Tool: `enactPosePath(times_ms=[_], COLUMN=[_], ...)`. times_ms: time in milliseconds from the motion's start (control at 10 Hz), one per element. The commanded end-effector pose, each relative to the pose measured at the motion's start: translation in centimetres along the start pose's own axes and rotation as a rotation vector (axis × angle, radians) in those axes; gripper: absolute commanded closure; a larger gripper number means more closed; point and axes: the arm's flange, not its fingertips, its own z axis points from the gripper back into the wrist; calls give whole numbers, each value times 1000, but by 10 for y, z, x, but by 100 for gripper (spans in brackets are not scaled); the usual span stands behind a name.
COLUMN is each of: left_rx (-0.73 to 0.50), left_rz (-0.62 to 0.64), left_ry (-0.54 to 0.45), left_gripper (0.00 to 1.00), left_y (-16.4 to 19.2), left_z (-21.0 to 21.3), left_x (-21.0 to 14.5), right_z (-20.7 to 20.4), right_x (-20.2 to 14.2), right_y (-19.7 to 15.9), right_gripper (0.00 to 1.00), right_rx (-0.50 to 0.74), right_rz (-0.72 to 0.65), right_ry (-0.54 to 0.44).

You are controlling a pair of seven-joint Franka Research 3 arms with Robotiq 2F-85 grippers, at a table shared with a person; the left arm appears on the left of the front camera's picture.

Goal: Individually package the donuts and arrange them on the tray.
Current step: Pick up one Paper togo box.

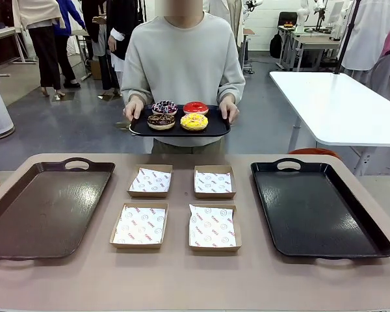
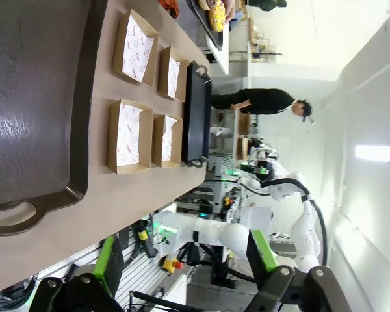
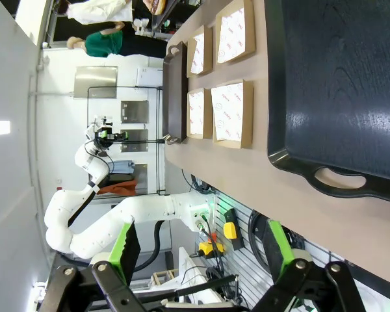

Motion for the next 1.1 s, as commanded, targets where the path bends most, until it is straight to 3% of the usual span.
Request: enactPosePath(times_ms=[0, 300, 600, 1000], left_rx=[182, 496, 817, 1005], left_rz=[-76, -121, -170, -249], left_ry=[51, 149, 235, 140], left_gripper=[0, 0, 0, 0], left_y=[-51, -111, -128, -115], left_z=[-36, -109, -196, -289], left_x=[21, 49, 35, -7], right_z=[-1, -1, -1, -1], right_x=[1, 1, 1, 1], right_y=[1, 1, 1, 1], right_gripper=[0, 0, 0, 0], right_rx=[12, 12, 12, 12], right_rz=[3, 3, 3, 3], right_ry=[-3, -3, -3, -3])
